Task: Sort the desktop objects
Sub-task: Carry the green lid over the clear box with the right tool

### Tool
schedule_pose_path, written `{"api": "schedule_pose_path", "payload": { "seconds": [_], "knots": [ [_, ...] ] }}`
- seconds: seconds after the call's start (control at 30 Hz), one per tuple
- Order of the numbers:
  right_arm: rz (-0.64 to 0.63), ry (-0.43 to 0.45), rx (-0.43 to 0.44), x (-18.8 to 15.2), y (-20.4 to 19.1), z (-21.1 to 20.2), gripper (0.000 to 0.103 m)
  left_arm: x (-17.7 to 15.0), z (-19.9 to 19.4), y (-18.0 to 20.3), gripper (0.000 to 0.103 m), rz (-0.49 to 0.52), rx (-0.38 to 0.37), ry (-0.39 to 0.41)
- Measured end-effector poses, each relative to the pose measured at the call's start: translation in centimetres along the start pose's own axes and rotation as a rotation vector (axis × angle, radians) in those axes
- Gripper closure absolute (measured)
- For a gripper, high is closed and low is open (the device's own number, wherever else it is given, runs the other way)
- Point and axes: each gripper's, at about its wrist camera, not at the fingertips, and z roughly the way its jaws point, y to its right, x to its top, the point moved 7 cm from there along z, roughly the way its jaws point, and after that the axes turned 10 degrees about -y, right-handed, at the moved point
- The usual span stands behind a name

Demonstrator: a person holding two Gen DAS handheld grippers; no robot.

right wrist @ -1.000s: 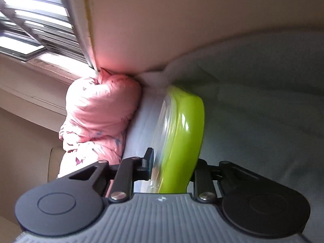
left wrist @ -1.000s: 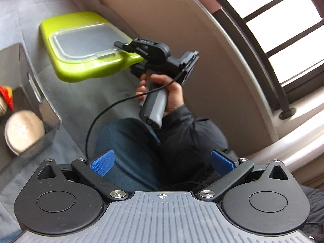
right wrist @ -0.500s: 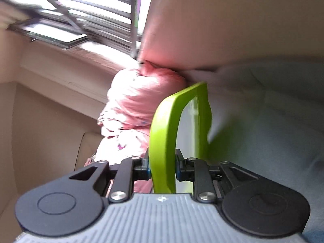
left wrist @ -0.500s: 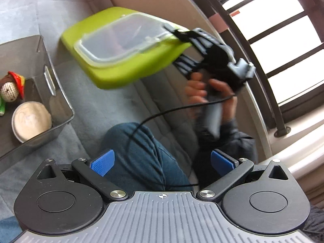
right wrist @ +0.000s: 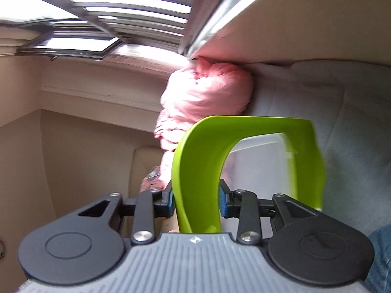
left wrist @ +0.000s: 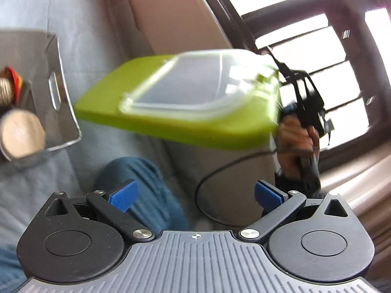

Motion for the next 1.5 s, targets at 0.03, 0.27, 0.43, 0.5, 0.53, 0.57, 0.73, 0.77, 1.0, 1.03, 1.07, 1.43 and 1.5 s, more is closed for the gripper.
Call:
{"api": "schedule_pose_path", "payload": {
  "seconds": [0.03,0.27,0.43,0.5,0.53,0.57,0.73,0.77,1.0,1.03,1.07,1.43,1.5],
  "knots": [
    [-0.005,-0.001,0.008,0.0,-0.9,-0.3,0.065,0.1,-0.2,-0.5,0.0,-0.028,-0.043,0.01],
    [-0.103,-0.054,0.062,-0.9,-8.9,-0.7,0.061,-0.8,-2.6,-3.2,0.0,-0.148,-0.299,0.096],
    [-0.207,-0.128,0.068,-2.7,-15.0,2.2,0.06,-1.6,-5.2,-5.4,0.0,-0.223,-0.456,0.177],
    [-0.253,-0.163,0.077,-3.9,-17.3,4.0,0.06,-1.9,-6.8,-6.7,0.0,-0.251,-0.473,0.226],
    [-0.275,-0.187,0.09,-4.6,-18.5,5.0,0.06,-2.0,-7.6,-7.4,0.0,-0.265,-0.478,0.25],
    [-0.29,-0.211,0.106,-5.3,-19.6,6.3,0.06,-2.3,-8.6,-8.0,0.0,-0.274,-0.495,0.273],
    [-0.283,-0.359,0.224,-8.8,-23.2,14.0,0.06,-5.2,-16.6,-11.0,0.0,-0.266,-0.521,0.456],
    [-0.268,-0.396,0.251,-9.7,-23.4,15.9,0.06,-6.0,-18.5,-11.7,0.0,-0.27,-0.482,0.504],
    [-0.091,-0.678,0.426,-17.1,-18.4,26.5,0.06,-8.9,-26.0,-15.6,0.0,-0.332,-0.298,0.65],
    [-0.056,-0.714,0.449,-17.6,-17.2,27.3,0.059,-9.0,-26.2,-15.5,0.0,-0.327,-0.293,0.644],
    [-0.05,-0.742,0.453,-18.1,-16.0,27.4,0.059,-9.0,-26.1,-15.2,0.0,-0.318,-0.289,0.633],
    [-0.019,-0.66,0.425,-12.5,-9.9,23.4,0.059,-7.3,-20.3,-11.4,0.0,-0.244,-0.404,0.491],
    [-0.041,-0.656,0.451,-12.6,-12.3,22.9,0.058,-7.1,-19.9,-11.7,0.0,-0.262,-0.4,0.483]
  ]
}}
